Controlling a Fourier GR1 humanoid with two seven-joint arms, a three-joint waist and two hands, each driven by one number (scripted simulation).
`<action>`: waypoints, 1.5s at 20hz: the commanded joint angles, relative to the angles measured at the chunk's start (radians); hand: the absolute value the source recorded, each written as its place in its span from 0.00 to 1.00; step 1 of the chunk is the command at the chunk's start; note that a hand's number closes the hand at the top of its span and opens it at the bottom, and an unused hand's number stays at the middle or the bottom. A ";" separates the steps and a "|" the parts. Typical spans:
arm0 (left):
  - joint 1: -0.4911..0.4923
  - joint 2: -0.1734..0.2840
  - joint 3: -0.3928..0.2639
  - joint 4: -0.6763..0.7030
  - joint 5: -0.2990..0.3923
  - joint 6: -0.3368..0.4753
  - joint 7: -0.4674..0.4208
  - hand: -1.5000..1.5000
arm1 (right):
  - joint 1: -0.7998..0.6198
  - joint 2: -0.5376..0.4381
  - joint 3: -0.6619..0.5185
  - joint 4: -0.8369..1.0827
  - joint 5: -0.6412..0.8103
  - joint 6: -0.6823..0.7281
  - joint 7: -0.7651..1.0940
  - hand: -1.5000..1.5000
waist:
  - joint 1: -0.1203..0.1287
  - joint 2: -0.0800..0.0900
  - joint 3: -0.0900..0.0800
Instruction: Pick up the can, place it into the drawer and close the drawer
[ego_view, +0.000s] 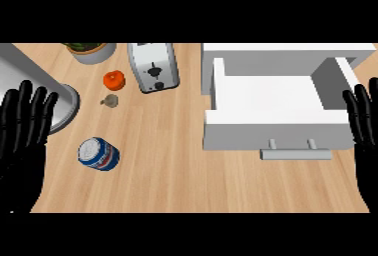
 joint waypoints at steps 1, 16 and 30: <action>0.053 -0.017 0.015 0.018 -0.023 -0.005 -0.054 0.00 | -0.015 0.024 -0.008 0.039 -0.001 0.003 -0.019 0.00 | 0.003 -0.005 -0.003; 0.334 -0.106 0.110 -0.295 -0.109 0.254 0.461 0.00 | 0.097 0.036 -0.061 -0.005 -0.047 -0.052 0.227 0.00 | 0.005 -0.007 -0.002; 0.199 -0.117 -0.062 -0.061 -0.229 0.402 0.402 0.00 | 0.080 0.032 -0.121 -0.005 -0.082 -0.015 0.249 0.00 | 0.001 -0.005 -0.003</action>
